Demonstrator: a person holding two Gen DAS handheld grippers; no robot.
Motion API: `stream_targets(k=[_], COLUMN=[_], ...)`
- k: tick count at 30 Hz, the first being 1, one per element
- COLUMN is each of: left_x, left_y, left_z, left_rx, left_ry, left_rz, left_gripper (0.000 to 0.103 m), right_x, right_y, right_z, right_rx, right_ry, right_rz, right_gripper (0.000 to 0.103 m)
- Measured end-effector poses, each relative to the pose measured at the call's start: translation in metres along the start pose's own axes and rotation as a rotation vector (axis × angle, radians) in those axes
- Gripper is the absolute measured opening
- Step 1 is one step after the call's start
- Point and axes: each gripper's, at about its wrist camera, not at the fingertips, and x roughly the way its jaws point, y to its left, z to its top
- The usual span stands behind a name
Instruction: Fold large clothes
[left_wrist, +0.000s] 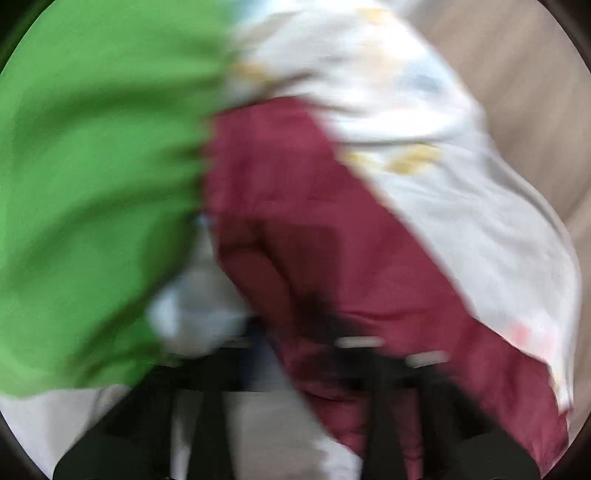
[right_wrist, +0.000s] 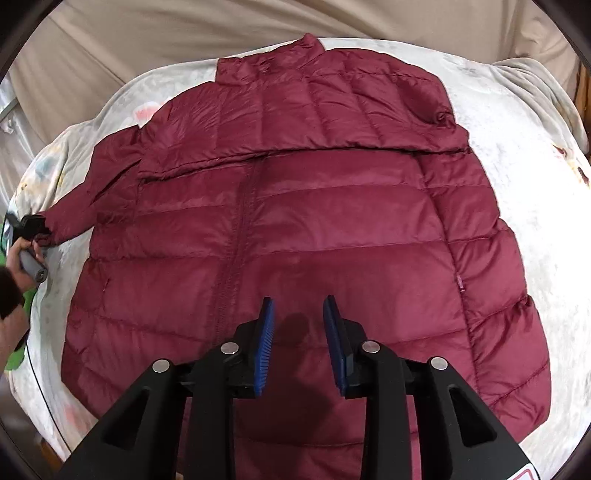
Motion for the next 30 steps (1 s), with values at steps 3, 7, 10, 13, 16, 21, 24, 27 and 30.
stream_targets(k=[3,7,10,13,16,21,24,27,30], left_x=[-0.042,-0.118,-0.176,-0.199,-0.184,-0.151,-0.142,-0.134,-0.119], left_y=[-0.042,-0.148,-0.224,-0.296,-0.328,-0.309,-0.271,-0.226,-0.192], left_z=[0.000,-0.027,-0.086,-0.183,-0.285,-0.386,-0.364,-0.321,-0.272], left_rx=[0.093,0.302,0.480,0.646,0.766,0.832,0.673,0.509,0.396], left_ry=[-0.072,-0.130,-0.106,0.015,0.184,0.371,0.425,0.393,0.342], left_rz=[-0.110,-0.320,-0.498,-0.629,-0.656,-0.529,-0.521,-0.483,-0.391], left_gripper=[0.001,0.001,0.001,0.006,0.026,0.038,0.040,0.050,0.053], right_x=[-0.004,-0.006,-0.011,-0.017,-0.021,-0.024,-0.024,-0.016,0.000], right_y=[0.004,0.005,0.006,-0.001,-0.019,-0.065,-0.083,-0.092,-0.099], right_z=[0.002,0.006,0.005,0.001,-0.005,-0.007,0.007,0.031,0.065], right_rx=[-0.001,0.020,0.029,0.028,0.049,0.113,0.134,0.163,0.222], right_ry=[-0.019,-0.028,-0.038,-0.056,-0.058,-0.052,-0.080,-0.101,-0.118], right_rz=[0.006,0.035,0.057,0.051,0.021,-0.031,-0.018,0.018,0.069], right_gripper=[0.032,0.033,0.033,0.039,0.043,0.046,0.052,0.056,0.061])
